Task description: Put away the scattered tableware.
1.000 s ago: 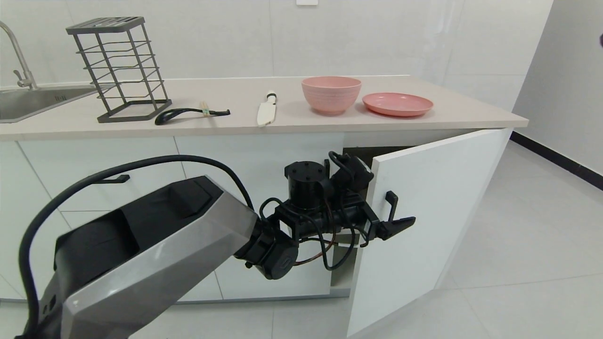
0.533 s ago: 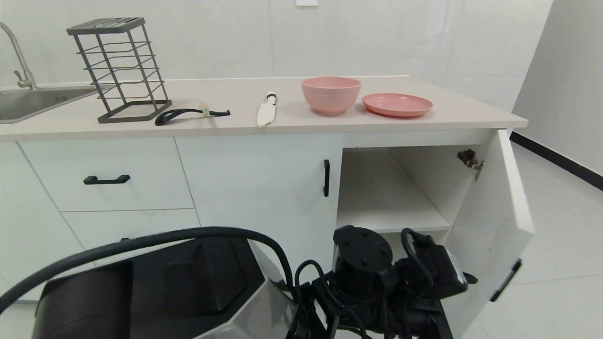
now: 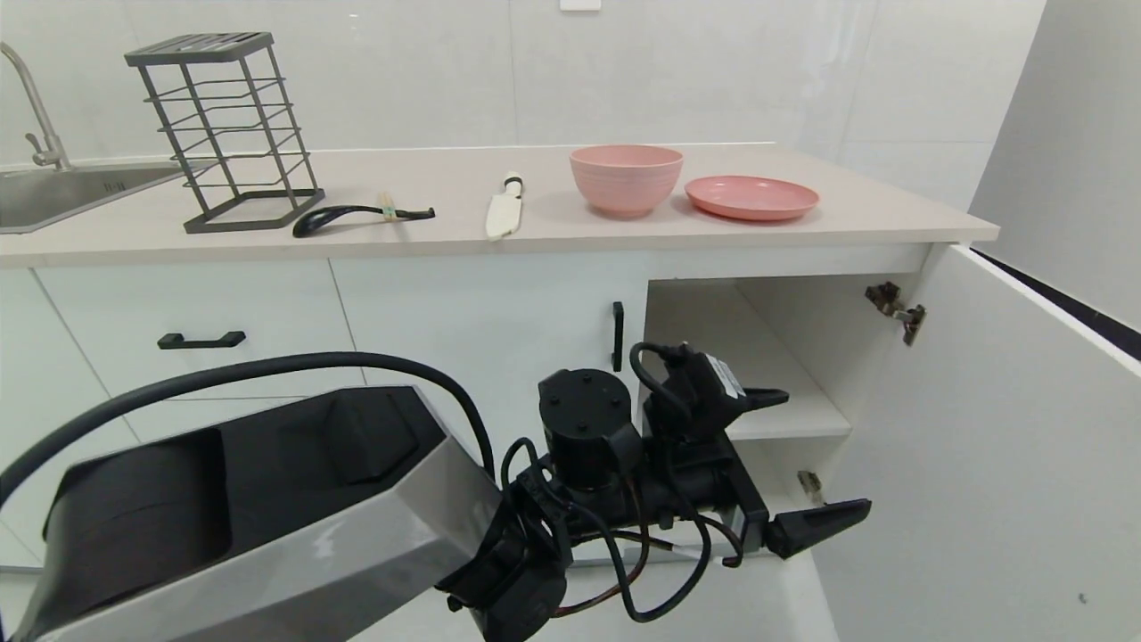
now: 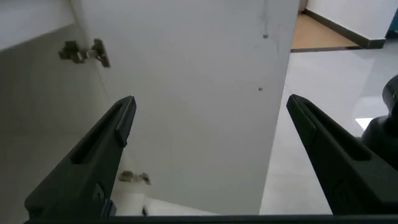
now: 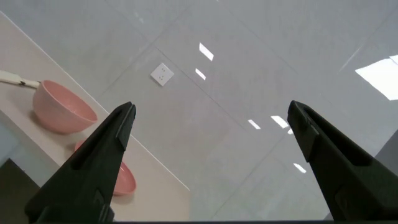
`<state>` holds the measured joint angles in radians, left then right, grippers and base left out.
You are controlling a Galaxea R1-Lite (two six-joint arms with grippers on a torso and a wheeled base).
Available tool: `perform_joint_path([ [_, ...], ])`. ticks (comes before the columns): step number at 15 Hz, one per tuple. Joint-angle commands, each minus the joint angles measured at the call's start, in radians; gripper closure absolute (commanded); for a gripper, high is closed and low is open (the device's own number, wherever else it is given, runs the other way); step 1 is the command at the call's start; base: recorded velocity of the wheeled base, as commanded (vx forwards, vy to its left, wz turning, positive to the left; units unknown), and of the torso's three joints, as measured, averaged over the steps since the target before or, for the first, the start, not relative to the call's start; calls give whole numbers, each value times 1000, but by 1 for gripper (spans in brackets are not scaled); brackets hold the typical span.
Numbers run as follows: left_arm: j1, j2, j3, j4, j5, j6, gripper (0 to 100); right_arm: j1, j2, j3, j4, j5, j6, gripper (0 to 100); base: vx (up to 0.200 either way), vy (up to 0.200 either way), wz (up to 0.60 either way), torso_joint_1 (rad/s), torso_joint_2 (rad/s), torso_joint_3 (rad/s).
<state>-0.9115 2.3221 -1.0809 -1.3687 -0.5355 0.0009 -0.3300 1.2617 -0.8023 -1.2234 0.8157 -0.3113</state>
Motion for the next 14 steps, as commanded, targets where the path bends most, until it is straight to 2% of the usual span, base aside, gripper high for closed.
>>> perform_joint_path([
  [1,-44,5,10,-1,23,-18,0,34,-51,25,1,3,-3,0,0,0,0,0,0,0],
  [3,-66,10,7,-4,42,-27,0,37,-99,52,4,22,-3,0,0,0,0,0,0,0],
  [4,-64,2,-2,-16,74,-51,0,37,-130,88,2,56,-6,0,0,0,0,0,0,0],
  [5,-55,-9,-5,-27,92,-61,0,42,-137,109,1,62,-15,0,0,0,0,0,0,0],
  [6,-38,-30,-5,-36,111,-70,0,68,-143,138,1,63,-29,0,0,0,0,0,0,0],
  [7,6,-78,1,-39,132,-78,0,118,-148,175,-4,63,-38,0,0,0,0,0,0,0],
  [9,74,-159,19,-39,155,-82,0,137,-168,212,-16,63,-40,0,0,0,0,0,0,0],
  [11,151,-310,147,-50,163,-87,0,158,-222,293,-22,72,-49,0,0,0,0,0,0,0],
  [13,174,-472,343,-98,187,-117,0,213,-277,420,-24,89,-60,0,0,0,0,0,0,0],
  [14,174,-573,449,-109,220,-145,0,229,-300,473,-24,89,-65,0,0,0,0,0,0,0],
])
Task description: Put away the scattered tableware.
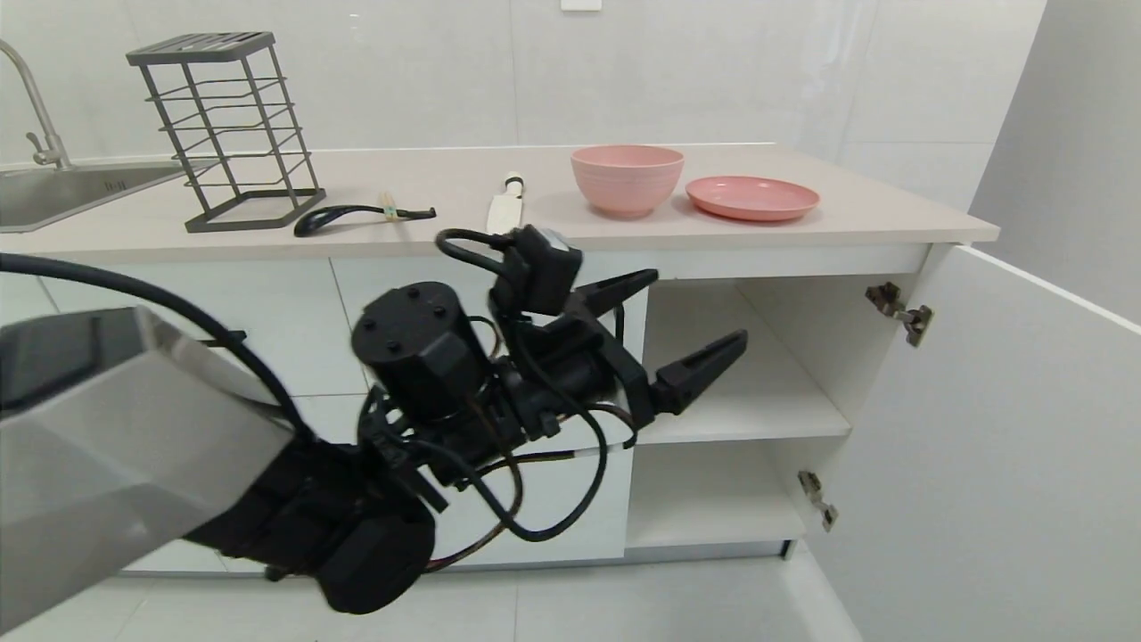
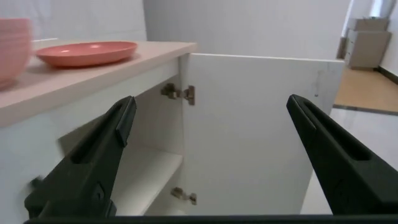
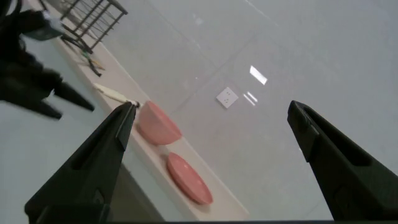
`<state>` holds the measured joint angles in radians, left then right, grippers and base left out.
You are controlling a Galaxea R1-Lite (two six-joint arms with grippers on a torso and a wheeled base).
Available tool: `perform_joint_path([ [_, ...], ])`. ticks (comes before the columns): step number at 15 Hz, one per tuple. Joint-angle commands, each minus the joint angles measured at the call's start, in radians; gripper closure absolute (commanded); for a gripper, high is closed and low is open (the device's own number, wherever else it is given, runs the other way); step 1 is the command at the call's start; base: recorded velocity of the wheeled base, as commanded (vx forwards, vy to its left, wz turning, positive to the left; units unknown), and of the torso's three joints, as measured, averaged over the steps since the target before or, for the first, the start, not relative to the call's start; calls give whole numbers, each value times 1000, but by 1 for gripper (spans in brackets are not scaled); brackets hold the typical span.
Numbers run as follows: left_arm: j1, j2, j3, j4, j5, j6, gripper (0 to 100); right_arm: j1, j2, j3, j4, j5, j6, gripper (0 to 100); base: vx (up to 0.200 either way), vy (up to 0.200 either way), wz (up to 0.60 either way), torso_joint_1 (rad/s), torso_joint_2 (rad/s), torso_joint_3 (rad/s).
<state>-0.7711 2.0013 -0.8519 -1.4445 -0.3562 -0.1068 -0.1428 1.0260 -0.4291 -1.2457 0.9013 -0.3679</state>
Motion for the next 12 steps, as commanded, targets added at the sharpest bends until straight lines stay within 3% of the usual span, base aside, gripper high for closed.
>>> perform_joint_path([
  [1,35,-277,244,-33,49,-44,0,45,-70,109,-1,4,-8,0,0,0,0,0,0,0],
  [2,70,-435,369,-33,83,-70,0,66,-104,153,-1,5,-9,0,0,0,0,0,0,0],
  [3,222,-598,467,-22,86,-68,0,107,-142,187,0,5,-11,0,0,0,0,0,0,0],
  [4,337,-687,505,-7,86,-68,0,126,-165,210,0,5,-11,0,0,0,0,0,0,0],
  [5,516,-812,583,10,83,-65,0,135,-201,251,2,4,-13,0,0,0,0,0,0,0],
  [6,625,-912,679,12,83,-65,0,135,-231,286,3,2,-13,0,0,0,0,0,0,0],
  [8,708,-1141,852,55,83,-77,0,129,-311,362,12,-7,-9,0,0,0,0,0,0,0],
  [9,717,-1205,849,105,80,-88,0,126,-333,377,20,-16,-8,0,0,0,0,0,0,0],
  [10,730,-1423,846,249,75,-114,0,124,-406,400,72,-61,-5,0,0,0,0,0,0,0],
  [11,739,-1480,847,314,74,-113,0,124,-434,400,100,-68,-5,0,0,0,0,0,0,0],
  [12,780,-1573,847,441,74,-105,0,124,-480,405,150,-79,-2,0,0,0,0,0,0,0],
])
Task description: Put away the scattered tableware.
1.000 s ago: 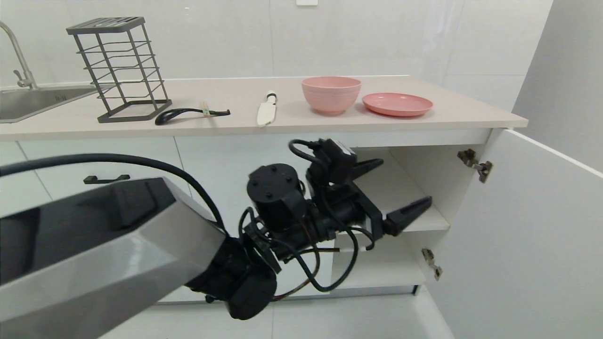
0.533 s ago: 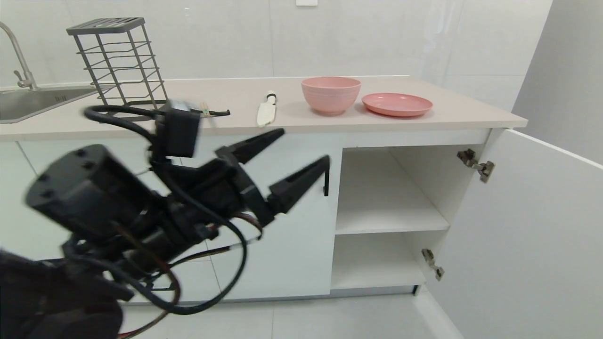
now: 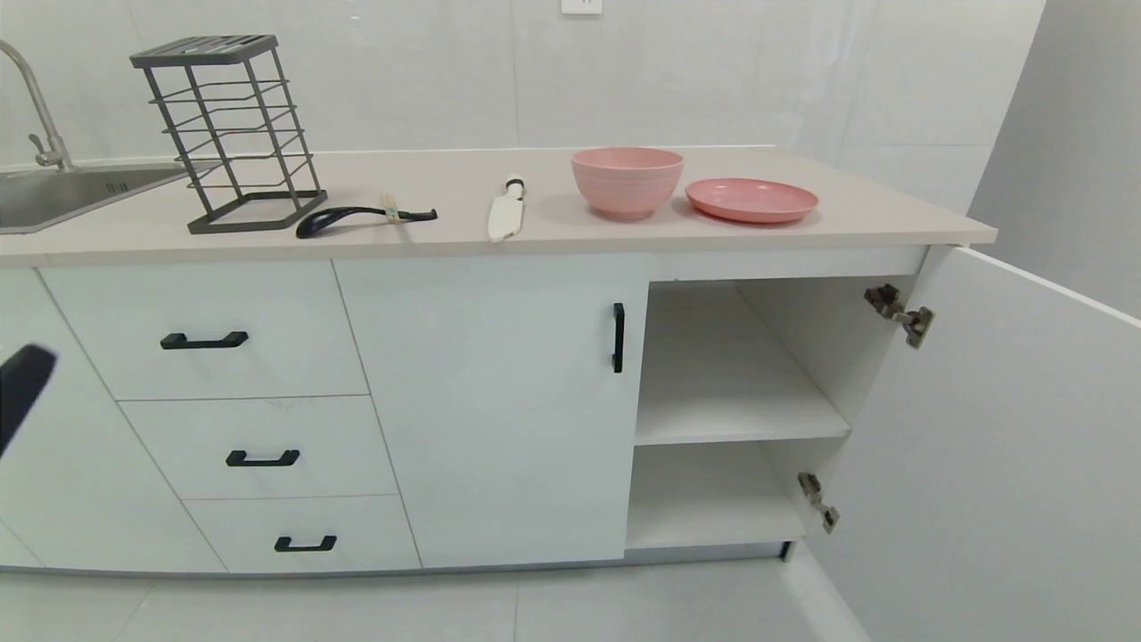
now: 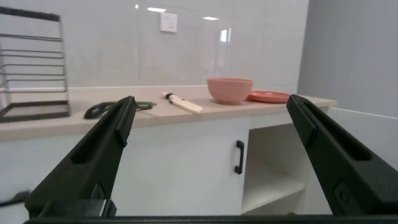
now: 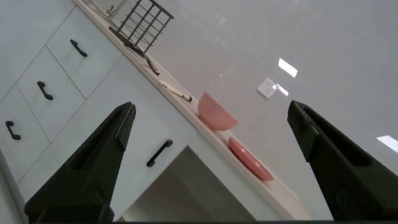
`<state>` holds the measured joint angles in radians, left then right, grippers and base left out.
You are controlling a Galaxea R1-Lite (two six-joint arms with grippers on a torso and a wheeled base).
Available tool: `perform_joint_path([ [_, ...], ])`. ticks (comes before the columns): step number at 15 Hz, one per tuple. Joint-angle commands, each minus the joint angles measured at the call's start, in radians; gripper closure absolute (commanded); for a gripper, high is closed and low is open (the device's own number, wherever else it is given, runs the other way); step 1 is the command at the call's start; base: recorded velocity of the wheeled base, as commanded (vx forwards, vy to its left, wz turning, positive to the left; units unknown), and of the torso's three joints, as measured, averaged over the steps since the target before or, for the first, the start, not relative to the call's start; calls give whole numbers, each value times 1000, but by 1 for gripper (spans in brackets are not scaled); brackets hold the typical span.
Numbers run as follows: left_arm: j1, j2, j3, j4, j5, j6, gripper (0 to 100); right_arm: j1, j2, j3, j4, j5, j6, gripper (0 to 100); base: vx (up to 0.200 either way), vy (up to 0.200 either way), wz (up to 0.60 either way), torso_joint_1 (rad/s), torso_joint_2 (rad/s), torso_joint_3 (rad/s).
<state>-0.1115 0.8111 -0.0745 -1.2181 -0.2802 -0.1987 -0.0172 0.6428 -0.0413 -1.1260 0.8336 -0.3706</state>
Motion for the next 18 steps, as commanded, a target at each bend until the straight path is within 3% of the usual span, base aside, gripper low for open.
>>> perform_joint_path([
  [1,148,-563,68,397,-1,-16,0,-1,-175,41,86,-30,9,0,0,0,0,0,0,0],
  [3,153,-744,71,647,1,-4,0,-1,-308,41,198,-62,10,0,0,0,0,0,0,0],
  [5,153,-739,71,658,7,1,0,-1,-399,41,308,-90,12,0,0,0,0,0,0,0],
  [8,153,-739,71,746,64,24,0,8,-641,41,635,-108,10,0,0,0,0,0,0,0],
  [10,154,-737,70,821,102,24,0,13,-643,41,696,-139,10,0,0,0,0,0,0,0],
  [11,162,-731,70,859,102,42,0,13,-643,41,811,-163,10,0,0,0,0,0,0,0],
  [12,176,-722,70,911,102,110,0,13,-643,41,968,-274,15,0,0,0,0,0,0,0],
  [13,176,-722,71,931,102,150,0,14,-643,41,1066,-407,32,0,0,0,0,0,0,0],
  [15,176,-722,73,1020,116,190,0,14,-643,41,1071,-581,154,0,0,0,0,0,0,0],
  [16,174,-722,73,1102,168,196,0,14,-643,41,1071,-637,256,0,0,0,0,0,0,0],
  [17,167,-728,73,1206,213,205,0,14,-643,41,1071,-642,303,0,0,0,0,0,0,0],
  [18,161,-730,71,1230,242,213,0,14,-643,41,1071,-645,354,0,0,0,0,0,0,0],
])
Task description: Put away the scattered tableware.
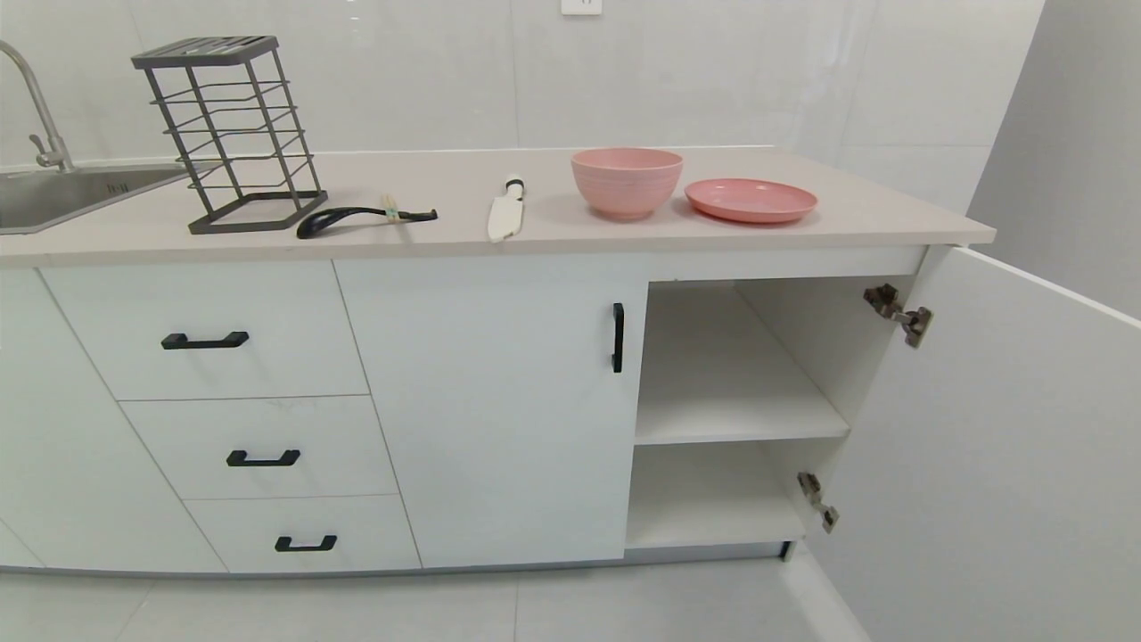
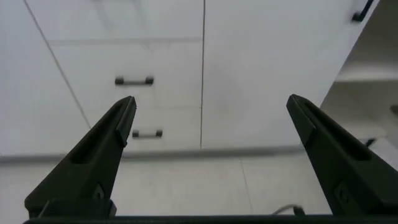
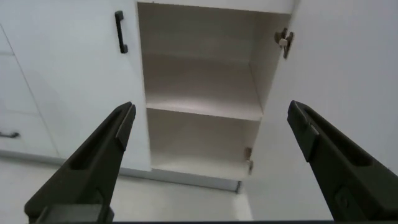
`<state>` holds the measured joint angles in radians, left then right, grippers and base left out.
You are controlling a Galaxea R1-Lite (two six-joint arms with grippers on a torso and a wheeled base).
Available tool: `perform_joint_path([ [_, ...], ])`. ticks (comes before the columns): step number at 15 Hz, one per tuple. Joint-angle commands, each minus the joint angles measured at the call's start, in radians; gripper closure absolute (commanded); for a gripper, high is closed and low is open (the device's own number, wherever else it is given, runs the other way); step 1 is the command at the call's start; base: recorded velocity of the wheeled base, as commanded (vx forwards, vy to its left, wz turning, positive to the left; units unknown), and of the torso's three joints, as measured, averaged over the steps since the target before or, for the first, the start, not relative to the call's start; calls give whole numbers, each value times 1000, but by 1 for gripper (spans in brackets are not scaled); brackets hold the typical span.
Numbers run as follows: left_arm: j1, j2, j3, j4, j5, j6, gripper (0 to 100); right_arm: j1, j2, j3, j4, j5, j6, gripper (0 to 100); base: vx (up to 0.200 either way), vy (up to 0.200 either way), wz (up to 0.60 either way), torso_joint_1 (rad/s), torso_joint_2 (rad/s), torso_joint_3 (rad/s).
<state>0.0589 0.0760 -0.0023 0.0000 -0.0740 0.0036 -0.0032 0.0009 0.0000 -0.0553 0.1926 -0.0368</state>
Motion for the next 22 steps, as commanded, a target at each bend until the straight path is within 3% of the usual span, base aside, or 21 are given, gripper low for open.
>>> perform_joint_path([
  [1,-10,5,-1,-2,37,10,0,0,-1,0,0,-13,46,0,0,0,0,0,0,0],
  [4,-28,2,-1,2,26,18,0,0,-1,0,2,-39,21,0,0,0,0,0,0,0],
  [5,-94,22,-1,3,14,13,0,0,-1,0,3,-74,-6,0,0,0,0,0,0,0],
  [6,-122,30,-1,3,11,12,0,0,-1,0,17,-134,-14,0,0,0,0,0,0,0],
  [7,-110,7,-1,0,11,10,0,0,-1,0,55,-189,12,0,0,0,0,0,0,0],
  [9,-56,-76,-1,0,7,18,0,0,-1,0,51,-189,26,0,0,0,0,0,0,0],
  [12,-57,-74,-1,-2,17,33,0,0,-1,0,51,-189,28,0,0,0,0,0,0,0],
  [16,-57,-74,-1,2,14,3,0,2,-1,0,51,-189,31,0,0,0,0,0,0,0],
  [20,-57,-74,-1,2,14,4,0,0,-1,0,51,-189,32,0,0,0,0,0,0,0],
  [22,-57,-74,-1,2,19,4,0,2,-1,0,51,-189,31,0,0,0,-600,0,0,5],
])
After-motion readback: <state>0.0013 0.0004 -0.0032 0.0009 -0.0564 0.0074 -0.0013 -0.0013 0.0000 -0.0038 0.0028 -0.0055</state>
